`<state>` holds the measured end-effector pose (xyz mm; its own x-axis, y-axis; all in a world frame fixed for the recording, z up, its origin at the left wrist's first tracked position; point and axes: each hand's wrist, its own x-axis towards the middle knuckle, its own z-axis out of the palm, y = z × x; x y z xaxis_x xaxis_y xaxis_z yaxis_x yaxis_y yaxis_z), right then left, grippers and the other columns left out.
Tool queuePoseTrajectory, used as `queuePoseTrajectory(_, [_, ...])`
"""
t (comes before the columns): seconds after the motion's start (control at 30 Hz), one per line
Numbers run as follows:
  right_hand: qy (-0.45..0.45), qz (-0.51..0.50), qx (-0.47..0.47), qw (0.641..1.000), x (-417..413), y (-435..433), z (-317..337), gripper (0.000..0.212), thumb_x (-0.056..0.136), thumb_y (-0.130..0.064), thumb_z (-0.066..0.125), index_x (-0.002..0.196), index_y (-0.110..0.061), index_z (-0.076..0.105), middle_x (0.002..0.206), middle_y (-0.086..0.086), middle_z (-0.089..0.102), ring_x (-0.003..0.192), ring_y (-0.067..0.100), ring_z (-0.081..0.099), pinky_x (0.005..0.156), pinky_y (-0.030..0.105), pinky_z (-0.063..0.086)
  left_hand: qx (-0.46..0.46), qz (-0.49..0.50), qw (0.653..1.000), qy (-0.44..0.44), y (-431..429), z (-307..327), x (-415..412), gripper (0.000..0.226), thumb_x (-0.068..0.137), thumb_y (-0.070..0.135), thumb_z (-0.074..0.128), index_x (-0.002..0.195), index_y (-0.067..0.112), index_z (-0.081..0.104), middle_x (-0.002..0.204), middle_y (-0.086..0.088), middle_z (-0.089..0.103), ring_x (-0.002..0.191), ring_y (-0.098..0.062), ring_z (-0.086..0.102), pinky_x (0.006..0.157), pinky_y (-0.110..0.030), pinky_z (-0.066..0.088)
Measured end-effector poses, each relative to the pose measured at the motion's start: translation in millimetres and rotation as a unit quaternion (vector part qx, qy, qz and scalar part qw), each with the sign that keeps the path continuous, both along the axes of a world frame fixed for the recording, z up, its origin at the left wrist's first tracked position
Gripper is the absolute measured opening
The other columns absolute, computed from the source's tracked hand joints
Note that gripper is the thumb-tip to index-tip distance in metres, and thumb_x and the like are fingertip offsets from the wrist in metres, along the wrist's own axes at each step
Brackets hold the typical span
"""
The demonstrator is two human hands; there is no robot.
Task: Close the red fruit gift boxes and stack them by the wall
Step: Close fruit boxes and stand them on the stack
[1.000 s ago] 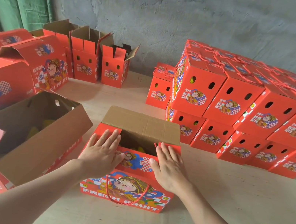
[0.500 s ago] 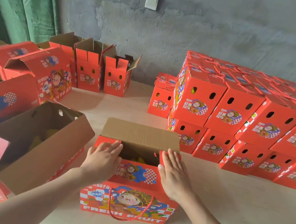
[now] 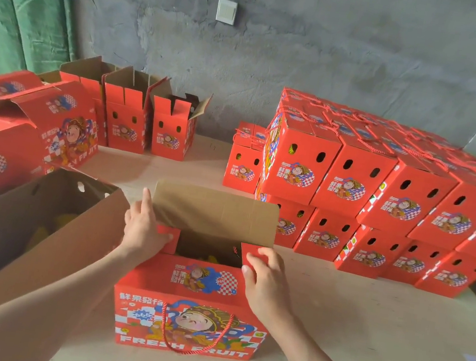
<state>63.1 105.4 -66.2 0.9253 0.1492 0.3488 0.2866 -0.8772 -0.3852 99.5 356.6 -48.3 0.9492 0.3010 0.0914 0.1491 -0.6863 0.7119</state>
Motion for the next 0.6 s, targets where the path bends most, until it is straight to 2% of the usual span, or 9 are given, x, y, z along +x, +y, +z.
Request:
queuePoseTrajectory(0.07, [-0.033, 0.006, -0.001, 0.999, -0.8, 0.9, -0.5, 0.032, 0.097, -0.021, 0.052, 0.121, -0.003, 0.063, 0.118, 0.005, 0.055, 0.112, 0.018, 0.049, 0.095, 0.025, 0.042, -0.008, 0.009, 1.0, -0.027, 0.3, -1.1, -2.7, 0.109, 0.075, 0.009, 0.075, 0.152, 0.012, -0.003, 0.139, -0.022, 0.029, 0.127, -0.041, 0.025, 0.108, -0.048, 0.022])
queuePoseTrajectory(0.13, [-0.049, 0.01, 0.001, 0.999, -1.5, 1.7, -0.5, 0.028, 0.095, -0.018, 0.057, 0.114, -0.001, 0.067, 0.109, 0.008, 0.059, 0.105, 0.021, 0.051, 0.091, 0.029, 0.045, -0.004, 0.02, 0.998, -0.064, 0.7, -1.7, -5.7, 0.103, 0.072, 0.006, 0.077, 0.15, 0.009, 0.01, 0.133, -0.022, 0.035, 0.123, -0.039, 0.03, 0.105, -0.046, 0.024])
queuePoseTrajectory(0.2, [-0.057, 0.009, 0.004, 0.998, -1.6, 2.0, -0.4, 0.024, 0.094, -0.017, 0.058, 0.107, -0.001, 0.069, 0.106, 0.008, 0.059, 0.102, 0.021, 0.051, 0.089, 0.03, 0.045, 0.006, 0.026, 0.993, -0.112, 1.3, -3.1, -7.7, 0.085, 0.069, 0.003, 0.078, 0.139, -0.001, 0.03, 0.126, -0.023, 0.042, 0.118, -0.038, 0.035, 0.103, -0.042, 0.024])
queuePoseTrajectory(0.3, [-0.062, 0.018, 0.005, 0.998, -1.5, 1.5, -1.6, 0.02, 0.095, -0.015, 0.055, 0.101, -0.001, 0.069, 0.105, 0.007, 0.058, 0.101, 0.019, 0.051, 0.087, 0.024, 0.041, -0.021, 0.027, 0.988, -0.149, 1.2, -2.2, -11.7, 0.061, 0.072, 0.001, 0.075, 0.122, -0.008, 0.041, 0.117, -0.023, 0.045, 0.114, -0.038, 0.039, 0.098, -0.042, 0.031])
queuePoseTrajectory(0.4, [-0.066, 0.024, 0.006, 0.998, -2.7, 0.6, -1.2, 0.016, 0.094, -0.008, 0.055, 0.097, 0.0, 0.068, 0.102, 0.007, 0.06, 0.098, 0.018, 0.052, 0.084, 0.018, 0.038, -0.057, 0.03, 0.98, -0.188, -0.6, 2.0, -16.4, 0.055, 0.075, 0.015, 0.078, 0.117, -0.004, 0.048, 0.111, -0.018, 0.053, 0.104, -0.032, 0.05, 0.089, -0.041, 0.041])
queuePoseTrajectory(0.47, [-0.065, 0.028, 0.01, 0.997, -4.6, 1.5, -0.1, 0.012, 0.092, -0.005, 0.058, 0.093, 0.001, 0.069, 0.098, 0.008, 0.061, 0.094, 0.02, 0.055, 0.081, 0.021, 0.042, -0.086, 0.023, 0.969, -0.232, -3.8, 5.5, -23.1, 0.048, 0.077, 0.04, 0.074, 0.104, 0.005, 0.053, 0.098, -0.008, 0.057, 0.088, -0.024, 0.052, 0.08, -0.036, 0.042])
queuePoseTrajectory(0.5, [-0.069, 0.03, 0.014, 0.997, -5.8, 2.2, 0.8, 0.009, 0.09, -0.004, 0.061, 0.091, 0.0, 0.068, 0.096, 0.008, 0.062, 0.092, 0.02, 0.057, 0.08, 0.024, 0.046, -0.098, 0.023, 0.963, -0.25, -4.8, 6.7, -26.4, 0.046, 0.079, 0.051, 0.064, 0.093, 0.009, 0.053, 0.089, -0.004, 0.057, 0.082, -0.021, 0.051, 0.075, -0.032, 0.038])
queuePoseTrajectory(0.57, [-0.095, 0.031, 0.018, 0.995, -7.8, 3.8, 3.1, 0.006, 0.083, -0.001, 0.068, 0.089, -0.002, 0.067, 0.091, 0.008, 0.064, 0.087, 0.022, 0.06, 0.075, 0.026, 0.05, -0.095, 0.036, 0.959, -0.264, -3.2, 7.7, -29.5, 0.046, 0.084, 0.055, 0.05, 0.073, 0.01, 0.051, 0.071, 0.001, 0.053, 0.073, -0.021, 0.048, 0.068, -0.029, 0.029])
queuePoseTrajectory(0.6, [-0.11, 0.027, 0.014, 0.993, -9.3, 4.6, 4.0, 0.014, 0.078, 0.0, 0.073, 0.089, -0.004, 0.065, 0.09, 0.008, 0.064, 0.086, 0.024, 0.062, 0.074, 0.026, 0.05, -0.072, 0.038, 0.962, -0.262, -1.3, 8.1, -29.4, 0.045, 0.088, 0.049, 0.053, 0.066, 0.01, 0.048, 0.064, 0.001, 0.051, 0.07, -0.023, 0.047, 0.066, -0.03, 0.027])
